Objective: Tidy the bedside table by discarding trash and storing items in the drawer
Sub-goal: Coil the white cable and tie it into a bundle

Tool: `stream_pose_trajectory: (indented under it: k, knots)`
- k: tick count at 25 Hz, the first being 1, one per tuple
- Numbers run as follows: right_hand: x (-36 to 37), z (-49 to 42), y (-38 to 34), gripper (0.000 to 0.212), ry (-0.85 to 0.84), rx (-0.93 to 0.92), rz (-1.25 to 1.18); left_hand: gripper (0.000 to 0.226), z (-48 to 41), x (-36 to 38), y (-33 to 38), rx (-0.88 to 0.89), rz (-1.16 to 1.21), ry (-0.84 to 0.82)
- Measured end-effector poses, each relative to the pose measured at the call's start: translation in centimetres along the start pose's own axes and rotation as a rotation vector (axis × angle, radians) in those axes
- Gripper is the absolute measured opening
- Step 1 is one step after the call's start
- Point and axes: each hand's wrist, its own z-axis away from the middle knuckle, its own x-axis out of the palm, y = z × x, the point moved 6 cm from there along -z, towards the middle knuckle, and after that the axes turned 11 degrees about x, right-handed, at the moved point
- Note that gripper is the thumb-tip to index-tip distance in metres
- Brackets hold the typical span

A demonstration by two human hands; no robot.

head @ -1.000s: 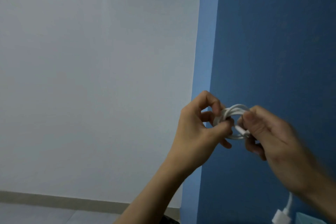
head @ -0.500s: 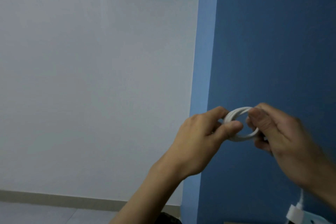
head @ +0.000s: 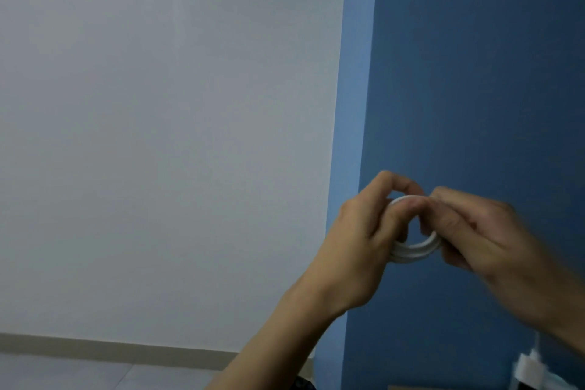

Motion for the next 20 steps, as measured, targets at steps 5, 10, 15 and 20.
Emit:
stream_pose_trajectory:
  k: [5,10,15,20]
  knots:
    - [-2.0,-0.2,0.2,0.049,-0.015,-0.068,0.066,0.018,-0.4,-1.1,0.3,0.093,-0.094,0.074]
    - [-2.8,-0.3,0.3,0.053,-0.023,-0.087,0.283,0.018,-0.8,-1.5,0.1,0.136,-0.167,0.137]
    - [-3.5,-0.4,1.6,0.071,-0.043,0.061,0.310,0.025,-0.9,-2.4,-0.6,0.131,-0.161,0.231]
    - [-2.0,-0.5,2.2,0.057,-0.154,0.229,-0.499,0.024,-0.5,-2.0,-1.7,0.107,-0.163,0.273]
